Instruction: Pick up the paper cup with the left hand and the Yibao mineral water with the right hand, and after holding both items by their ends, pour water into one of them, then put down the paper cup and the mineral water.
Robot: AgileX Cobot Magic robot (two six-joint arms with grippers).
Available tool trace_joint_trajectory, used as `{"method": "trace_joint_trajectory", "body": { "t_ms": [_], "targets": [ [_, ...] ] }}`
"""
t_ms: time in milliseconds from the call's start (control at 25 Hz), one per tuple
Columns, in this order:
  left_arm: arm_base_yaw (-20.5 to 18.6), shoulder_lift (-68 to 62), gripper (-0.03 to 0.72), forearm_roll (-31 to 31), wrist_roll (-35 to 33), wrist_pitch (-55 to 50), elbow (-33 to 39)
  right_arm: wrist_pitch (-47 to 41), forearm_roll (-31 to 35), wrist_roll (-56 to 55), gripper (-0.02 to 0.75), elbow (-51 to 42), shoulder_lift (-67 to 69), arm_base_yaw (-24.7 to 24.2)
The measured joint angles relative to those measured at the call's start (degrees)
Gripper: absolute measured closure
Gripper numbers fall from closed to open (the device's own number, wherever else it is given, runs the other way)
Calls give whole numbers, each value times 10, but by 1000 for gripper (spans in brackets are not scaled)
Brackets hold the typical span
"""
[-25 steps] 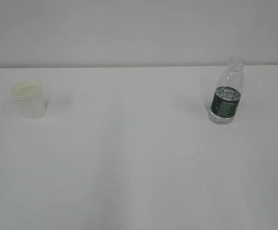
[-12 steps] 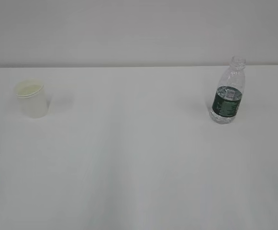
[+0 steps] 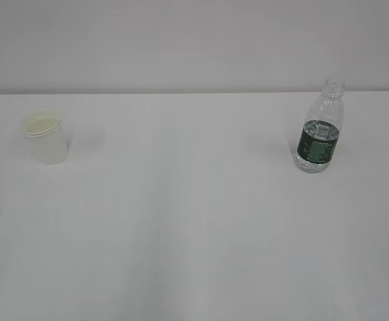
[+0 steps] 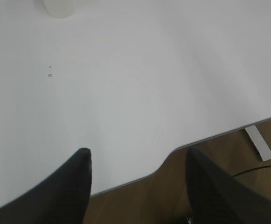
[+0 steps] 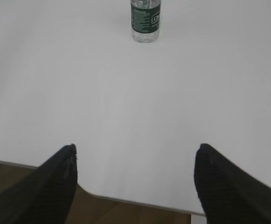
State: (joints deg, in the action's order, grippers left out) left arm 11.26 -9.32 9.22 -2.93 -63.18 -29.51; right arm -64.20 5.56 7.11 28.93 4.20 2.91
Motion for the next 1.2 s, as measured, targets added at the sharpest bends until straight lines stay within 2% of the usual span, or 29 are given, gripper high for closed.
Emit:
{"method": "trace_joint_trajectory", "body": {
  "t_ms": [440, 920, 1200],
  "targets": [
    [0, 88, 226, 0, 1, 0, 0, -2, 0, 0, 146, 0, -32, 0],
    [0, 88, 226, -15, 22, 0, 0, -3, 0, 0, 148, 0, -40, 0],
    [0, 88, 226, -41, 63, 0, 0, -3, -1, 0, 148, 0, -40, 0]
  ]
}}
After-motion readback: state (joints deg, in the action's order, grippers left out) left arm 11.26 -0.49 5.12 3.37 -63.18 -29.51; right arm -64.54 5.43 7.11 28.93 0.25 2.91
